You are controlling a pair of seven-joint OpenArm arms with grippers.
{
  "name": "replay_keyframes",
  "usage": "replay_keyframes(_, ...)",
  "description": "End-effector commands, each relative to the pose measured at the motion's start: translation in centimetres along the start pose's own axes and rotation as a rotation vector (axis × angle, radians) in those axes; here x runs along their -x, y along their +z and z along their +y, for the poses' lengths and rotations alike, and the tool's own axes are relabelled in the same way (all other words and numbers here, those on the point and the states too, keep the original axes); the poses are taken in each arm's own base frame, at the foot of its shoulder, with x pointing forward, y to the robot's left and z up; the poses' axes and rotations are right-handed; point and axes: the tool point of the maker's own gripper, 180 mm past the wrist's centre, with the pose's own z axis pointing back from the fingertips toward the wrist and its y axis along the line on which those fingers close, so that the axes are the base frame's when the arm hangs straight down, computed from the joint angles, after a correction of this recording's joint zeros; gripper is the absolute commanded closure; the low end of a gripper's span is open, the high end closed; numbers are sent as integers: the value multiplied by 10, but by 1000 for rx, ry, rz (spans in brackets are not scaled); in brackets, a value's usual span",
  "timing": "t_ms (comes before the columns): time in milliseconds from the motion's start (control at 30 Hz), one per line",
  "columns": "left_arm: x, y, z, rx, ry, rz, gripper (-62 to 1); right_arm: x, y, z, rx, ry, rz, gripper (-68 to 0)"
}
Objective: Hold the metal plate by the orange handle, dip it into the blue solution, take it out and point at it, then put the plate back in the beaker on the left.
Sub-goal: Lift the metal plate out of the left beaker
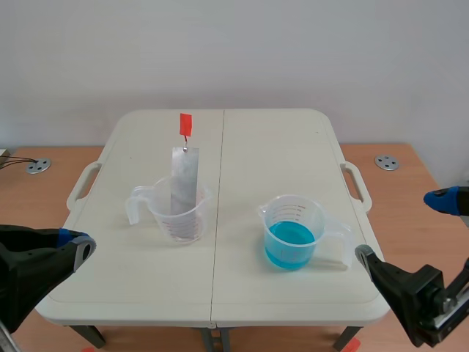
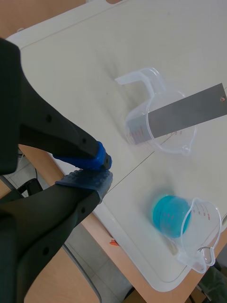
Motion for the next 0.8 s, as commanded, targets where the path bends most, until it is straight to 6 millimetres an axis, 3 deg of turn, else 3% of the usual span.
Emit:
replay_keyframes(0,-8,0,-2,3,11,-34,-26,-11,-1,-4,7,4,-42,-663)
replay_keyframes(267,0,0,-1,1,-1,12,-26,-23,-9,-10,45,-24,-86,-663)
replay_keyframes(500,33,12,-13,14,-5,140,-26,-38,-26,-8,45,-49,-132,-663)
replay_keyframes(767,72,41,-18,-2,-14,290,-26,-56,-59,-13,34,-57,-169,-663)
